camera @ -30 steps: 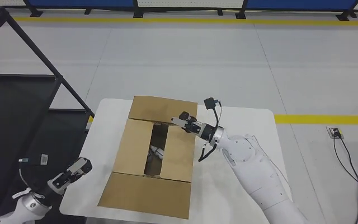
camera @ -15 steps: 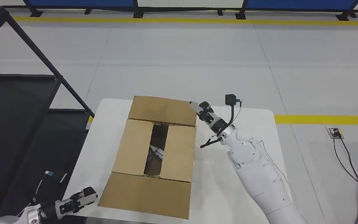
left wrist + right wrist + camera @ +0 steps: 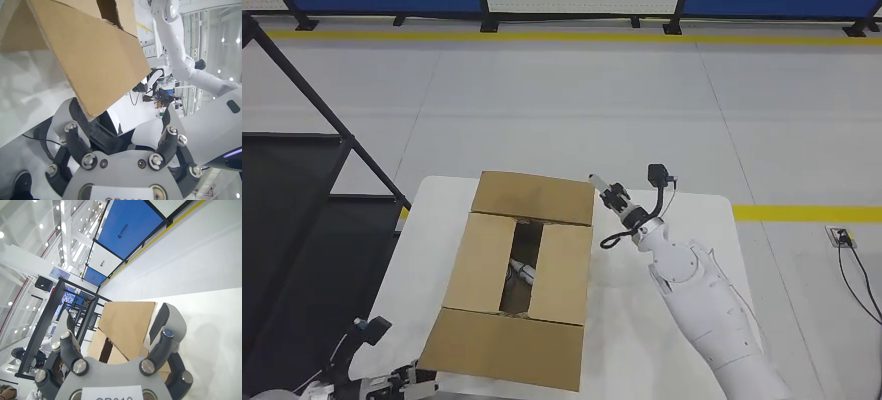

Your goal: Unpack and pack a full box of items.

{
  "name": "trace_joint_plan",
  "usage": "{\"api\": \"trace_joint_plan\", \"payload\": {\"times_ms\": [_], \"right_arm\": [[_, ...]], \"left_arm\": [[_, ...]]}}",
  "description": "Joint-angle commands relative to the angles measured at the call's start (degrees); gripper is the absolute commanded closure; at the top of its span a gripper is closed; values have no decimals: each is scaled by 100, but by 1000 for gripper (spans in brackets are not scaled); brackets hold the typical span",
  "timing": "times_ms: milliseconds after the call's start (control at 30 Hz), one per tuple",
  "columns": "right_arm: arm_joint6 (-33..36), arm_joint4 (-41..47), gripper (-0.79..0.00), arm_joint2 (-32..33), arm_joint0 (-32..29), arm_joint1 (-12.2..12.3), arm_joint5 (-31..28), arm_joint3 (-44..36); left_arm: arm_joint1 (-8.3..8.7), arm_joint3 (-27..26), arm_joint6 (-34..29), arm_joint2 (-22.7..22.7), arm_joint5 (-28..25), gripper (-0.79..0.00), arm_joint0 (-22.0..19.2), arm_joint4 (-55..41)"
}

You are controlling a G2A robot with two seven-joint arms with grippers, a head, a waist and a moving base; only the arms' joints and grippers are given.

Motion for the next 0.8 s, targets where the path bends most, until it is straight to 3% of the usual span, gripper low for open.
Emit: {"api": "trace_joint_plan", "payload": {"times_ms": [0,367,567,767], "right_arm": [[175,122,-785,-23,128,-25,53,204],[1080,748,-785,-221,861,-226,7,1453],[1559,1290,-785,-163,1083,-302,-542,1952],[1969,1676,-785,-21,1216,-299,-1139,2223]], "left_arm": [[52,-30,59,5,-57,-785,36,-117],[227,-122,214,-16,-211,-785,119,-946],[236,88,232,71,-56,-785,-129,-1433],[199,13,992,176,344,-785,-308,-1213]]}}
